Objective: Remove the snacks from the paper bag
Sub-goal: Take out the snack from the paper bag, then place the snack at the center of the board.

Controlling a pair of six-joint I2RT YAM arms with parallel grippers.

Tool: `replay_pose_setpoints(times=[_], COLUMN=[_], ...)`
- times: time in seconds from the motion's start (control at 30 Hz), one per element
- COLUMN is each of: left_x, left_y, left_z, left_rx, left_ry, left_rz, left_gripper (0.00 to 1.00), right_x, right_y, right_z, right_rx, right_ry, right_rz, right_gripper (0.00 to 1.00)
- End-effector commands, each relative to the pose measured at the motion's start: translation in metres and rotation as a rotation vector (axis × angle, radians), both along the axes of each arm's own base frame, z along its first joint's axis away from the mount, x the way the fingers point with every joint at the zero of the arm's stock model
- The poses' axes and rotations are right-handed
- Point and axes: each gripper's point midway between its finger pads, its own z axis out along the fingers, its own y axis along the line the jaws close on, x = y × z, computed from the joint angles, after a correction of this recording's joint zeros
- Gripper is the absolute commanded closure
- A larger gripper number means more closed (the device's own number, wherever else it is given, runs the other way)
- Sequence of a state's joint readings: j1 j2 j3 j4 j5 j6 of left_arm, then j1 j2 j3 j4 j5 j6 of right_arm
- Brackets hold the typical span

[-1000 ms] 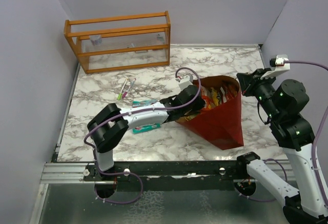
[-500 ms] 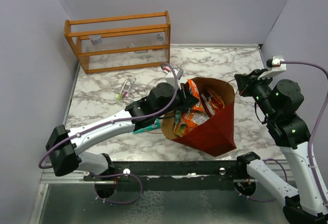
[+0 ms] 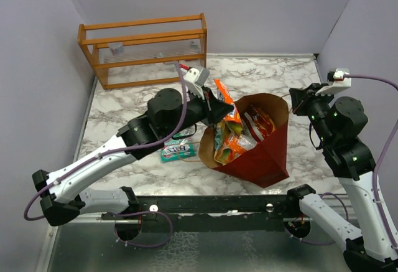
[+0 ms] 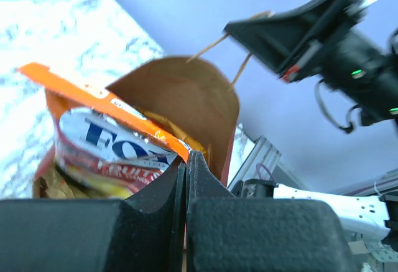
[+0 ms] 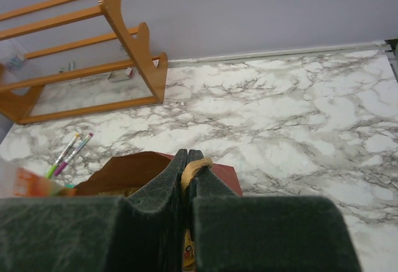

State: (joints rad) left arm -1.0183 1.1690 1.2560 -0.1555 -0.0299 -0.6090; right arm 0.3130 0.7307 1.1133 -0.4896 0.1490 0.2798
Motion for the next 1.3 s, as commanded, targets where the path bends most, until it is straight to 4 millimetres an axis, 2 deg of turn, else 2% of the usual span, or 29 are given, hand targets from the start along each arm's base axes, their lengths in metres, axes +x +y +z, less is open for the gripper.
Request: replay_pose_setpoints(times=[0.0, 0.1, 0.2, 0.33, 0.47, 0.57, 0.7, 0.87, 0.97, 1.07, 1.2, 1.27], left_x=[-0.010, -0.006, 0.010, 0.043, 0.066, 0.084, 0.113, 0.151, 0.162, 0.167, 0.169, 0.169], left_y=[0.037, 0.055, 0.077, 0.117, 0.138, 0.146, 0.154, 0.164, 0.164, 0.159, 0.140, 0.137], left_z=[0.078, 0.094, 0.094, 0.069, 0.051, 0.038, 0.012, -0.045, -0.079, -0.104, -0.117, -0.126], left_rx=[-0.046, -0.034, 0.020, 0.112, 0.167, 0.200, 0.237, 0.192, 0.153, 0.123, 0.038, 0.023], left_ry=[-0.220, -0.269, -0.275, -0.176, -0.119, -0.091, -0.014, 0.182, 0.279, 0.340, 0.384, 0.408], left_rz=[0.027, 0.086, 0.221, 0.484, 0.549, 0.563, 0.566, 0.508, 0.451, 0.406, 0.294, 0.281], left_gripper=[1.00, 1.00, 1.00, 1.00, 1.00, 1.00, 1.00, 1.00, 1.00, 1.00, 1.00, 1.00], right_x=[-0.008, -0.011, -0.014, -0.019, -0.022, -0.024, -0.027, -0.032, -0.034, -0.037, -0.038, -0.038], right_y=[-0.023, -0.024, -0.025, -0.028, -0.032, -0.035, -0.036, -0.040, -0.044, -0.047, -0.048, -0.048], right_z=[0.040, 0.039, 0.037, 0.040, 0.043, 0.046, 0.049, 0.052, 0.054, 0.057, 0.058, 0.057], right_rx=[0.031, 0.026, 0.022, 0.009, -0.007, -0.016, -0.019, -0.023, -0.031, -0.037, -0.045, -0.044], right_ry=[-0.131, -0.130, -0.129, -0.144, -0.156, -0.167, -0.175, -0.186, -0.190, -0.198, -0.201, -0.201], right_rz=[-0.107, -0.109, -0.108, -0.110, -0.122, -0.132, -0.136, -0.146, -0.163, -0.173, -0.174, -0.173], right_gripper=[0.98, 0.98, 0.98, 0.98, 0.98, 0.98, 0.98, 0.98, 0.98, 0.98, 0.98, 0.98])
